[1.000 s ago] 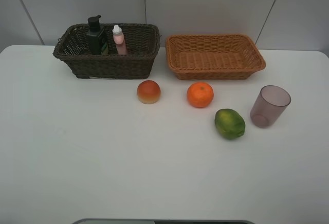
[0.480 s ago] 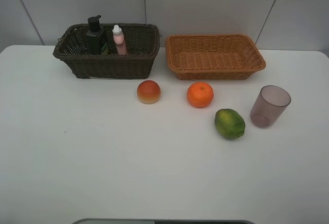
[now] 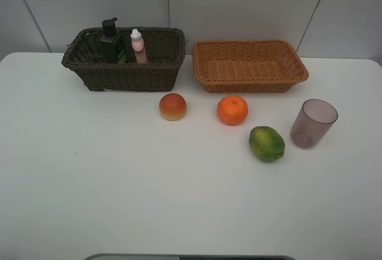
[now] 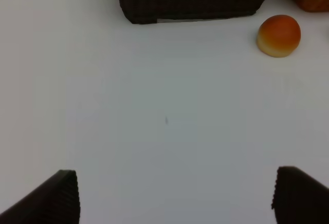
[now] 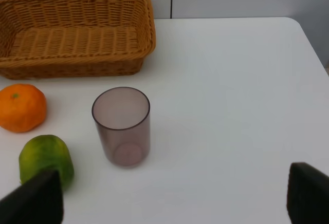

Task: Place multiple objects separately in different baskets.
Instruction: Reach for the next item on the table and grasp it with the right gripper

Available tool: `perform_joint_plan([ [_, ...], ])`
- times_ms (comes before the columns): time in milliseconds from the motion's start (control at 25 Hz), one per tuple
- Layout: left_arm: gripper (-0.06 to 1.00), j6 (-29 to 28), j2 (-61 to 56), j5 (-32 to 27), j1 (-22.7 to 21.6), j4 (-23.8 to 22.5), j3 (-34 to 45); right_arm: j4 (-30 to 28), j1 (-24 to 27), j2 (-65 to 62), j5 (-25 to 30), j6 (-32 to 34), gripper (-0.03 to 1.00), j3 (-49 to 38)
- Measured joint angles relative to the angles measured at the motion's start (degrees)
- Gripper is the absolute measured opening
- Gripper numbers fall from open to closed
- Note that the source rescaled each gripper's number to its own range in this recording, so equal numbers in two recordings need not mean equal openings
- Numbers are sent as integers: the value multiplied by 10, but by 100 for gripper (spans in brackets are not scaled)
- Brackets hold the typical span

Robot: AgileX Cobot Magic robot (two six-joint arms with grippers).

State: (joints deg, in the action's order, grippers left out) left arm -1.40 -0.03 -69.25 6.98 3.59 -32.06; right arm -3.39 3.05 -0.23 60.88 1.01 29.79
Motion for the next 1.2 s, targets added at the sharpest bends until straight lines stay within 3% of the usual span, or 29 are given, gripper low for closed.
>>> perform_joint_plan([
  [560,95,14,-4,80,0,0,32,0,0,0,0,0,89,0],
  [1200,95,14,-4,81,0,0,32,0,0,0,0,0,89,0],
])
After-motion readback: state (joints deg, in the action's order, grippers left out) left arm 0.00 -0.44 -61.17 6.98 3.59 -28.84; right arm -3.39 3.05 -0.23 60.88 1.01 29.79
